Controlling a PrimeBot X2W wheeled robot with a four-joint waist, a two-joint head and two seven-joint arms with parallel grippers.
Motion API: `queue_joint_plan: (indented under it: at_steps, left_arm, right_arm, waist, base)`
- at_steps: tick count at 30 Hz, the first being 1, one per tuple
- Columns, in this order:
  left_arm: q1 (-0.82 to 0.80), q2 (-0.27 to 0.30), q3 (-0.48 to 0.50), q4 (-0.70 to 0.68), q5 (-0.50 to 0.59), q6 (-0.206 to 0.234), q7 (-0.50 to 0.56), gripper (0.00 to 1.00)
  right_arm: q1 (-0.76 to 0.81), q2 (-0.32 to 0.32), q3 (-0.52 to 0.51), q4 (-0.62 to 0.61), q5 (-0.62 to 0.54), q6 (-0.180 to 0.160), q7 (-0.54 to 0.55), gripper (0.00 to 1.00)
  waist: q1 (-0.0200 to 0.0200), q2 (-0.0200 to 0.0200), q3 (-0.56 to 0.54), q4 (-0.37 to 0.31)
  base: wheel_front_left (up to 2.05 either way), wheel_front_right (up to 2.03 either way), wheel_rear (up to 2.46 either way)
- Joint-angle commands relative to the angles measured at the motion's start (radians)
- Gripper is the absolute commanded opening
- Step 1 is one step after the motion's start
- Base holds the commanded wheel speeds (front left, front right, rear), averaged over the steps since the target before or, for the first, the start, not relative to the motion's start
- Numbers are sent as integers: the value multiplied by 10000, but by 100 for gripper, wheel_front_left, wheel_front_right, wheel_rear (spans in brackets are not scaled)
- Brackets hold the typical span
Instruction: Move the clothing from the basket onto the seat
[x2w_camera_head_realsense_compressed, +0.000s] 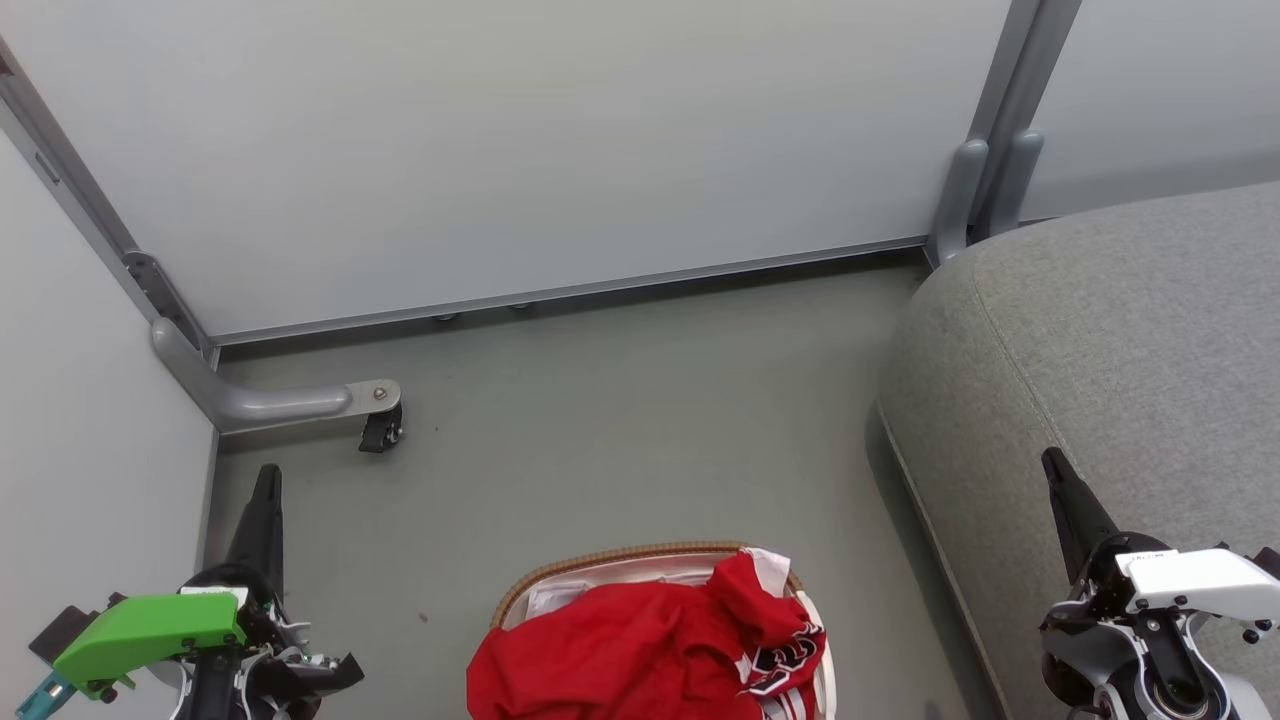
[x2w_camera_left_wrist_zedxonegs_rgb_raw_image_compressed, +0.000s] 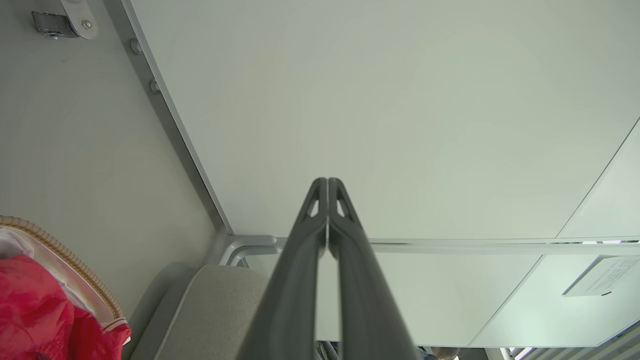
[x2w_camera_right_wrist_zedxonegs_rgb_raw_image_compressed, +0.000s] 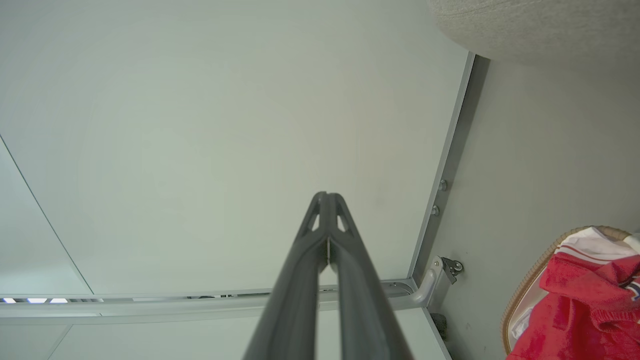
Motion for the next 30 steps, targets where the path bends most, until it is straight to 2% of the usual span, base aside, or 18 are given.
queue_joint_plan:
  at_steps: [1,16,17,24,30]
  left_arm:
    - [-111,12,40,11,76,-40,-6,0]
    - [-112,4,47,7,88,-40,5,0]
    - [0,-6,14,4,4,0,1,100]
    - [126,-39,-77,266,174,8,-204,100]
    - [79,40,-159,261,1025,5,-506,100]
  right_arm:
    - [-78,-14,-28,24,-50,6,35,0]
    - [-80,-6,-36,25,-52,6,42,0]
    - [-3,7,-13,-2,-16,-2,11,100]
    - [116,31,132,109,-212,-2,-154,100]
    - [-28,-176,401,108,-896,-1,-493,100]
  waist:
    - [0,0,0,0]
    - [0,0,0,0]
    - [0,0,0,0]
    - [0,0,12,0]
    - [0,0,39,2]
  base:
    - [0,0,0]
    - [0,0,0]
    - [0,0,0]
    - [0,0,0]
    - [0,0,0]
